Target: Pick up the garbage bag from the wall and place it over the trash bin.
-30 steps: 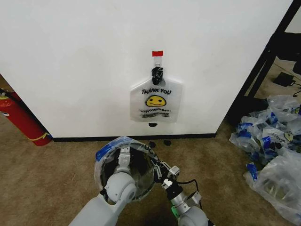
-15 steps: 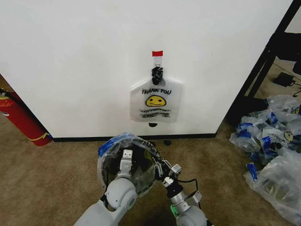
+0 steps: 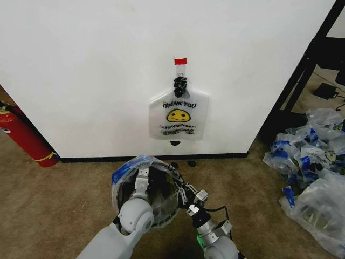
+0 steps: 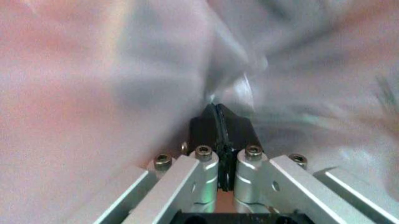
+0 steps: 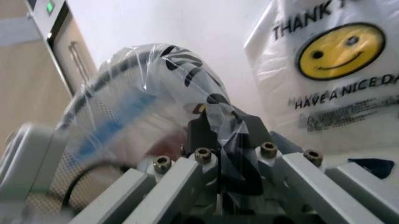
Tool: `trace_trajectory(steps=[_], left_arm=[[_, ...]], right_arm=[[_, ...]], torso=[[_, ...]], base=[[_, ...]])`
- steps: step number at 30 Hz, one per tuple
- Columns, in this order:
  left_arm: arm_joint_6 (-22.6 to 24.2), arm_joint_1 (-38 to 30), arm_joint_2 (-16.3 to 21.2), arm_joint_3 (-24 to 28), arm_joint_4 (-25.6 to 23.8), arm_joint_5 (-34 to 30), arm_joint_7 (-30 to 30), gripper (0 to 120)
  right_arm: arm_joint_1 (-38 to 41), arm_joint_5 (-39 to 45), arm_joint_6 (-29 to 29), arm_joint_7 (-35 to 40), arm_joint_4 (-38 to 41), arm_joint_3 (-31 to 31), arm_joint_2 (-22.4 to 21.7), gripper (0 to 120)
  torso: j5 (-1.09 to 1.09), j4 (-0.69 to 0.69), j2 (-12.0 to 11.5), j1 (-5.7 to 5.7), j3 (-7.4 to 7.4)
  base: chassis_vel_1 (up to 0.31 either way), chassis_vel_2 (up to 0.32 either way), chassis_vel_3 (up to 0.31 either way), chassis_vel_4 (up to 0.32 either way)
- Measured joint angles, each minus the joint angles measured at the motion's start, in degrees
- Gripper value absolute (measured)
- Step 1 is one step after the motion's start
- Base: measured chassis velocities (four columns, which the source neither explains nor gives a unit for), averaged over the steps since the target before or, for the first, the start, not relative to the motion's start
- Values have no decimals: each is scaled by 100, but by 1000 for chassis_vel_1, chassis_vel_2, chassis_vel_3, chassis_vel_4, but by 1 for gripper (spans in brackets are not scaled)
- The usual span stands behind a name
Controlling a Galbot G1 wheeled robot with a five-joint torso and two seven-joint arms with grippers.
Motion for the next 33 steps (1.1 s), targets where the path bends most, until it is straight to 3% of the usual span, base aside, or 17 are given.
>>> trace_trajectory(steps=[9, 19, 25, 33], left_arm=[[-110, -212, -196, 119, -9, 230, 113, 0], [-203, -223, 0, -89, 305, 311, 2, 0], [-156, 42, -133, 154, 26, 403, 64, 0], [-80, -180, -210, 172, -94, 367, -24, 0]], right_arm=[[-62, -201, 36, -191, -159, -166, 51, 1], [-53, -466, 137, -45, -167, -50, 60, 1], [-37, -470, 163, 24, -178, -116, 181, 1], [-46, -812, 233, 205, -379, -137, 259, 1]], torso=[[1, -1, 0, 0, 0], [1, 1, 0, 0, 0], [1, 0, 0, -1, 0], [0, -1, 0, 0, 0]], base=[[0, 0, 0, 0], [0, 0, 0, 0], [0, 0, 0, 0], [0, 0, 0, 0]])
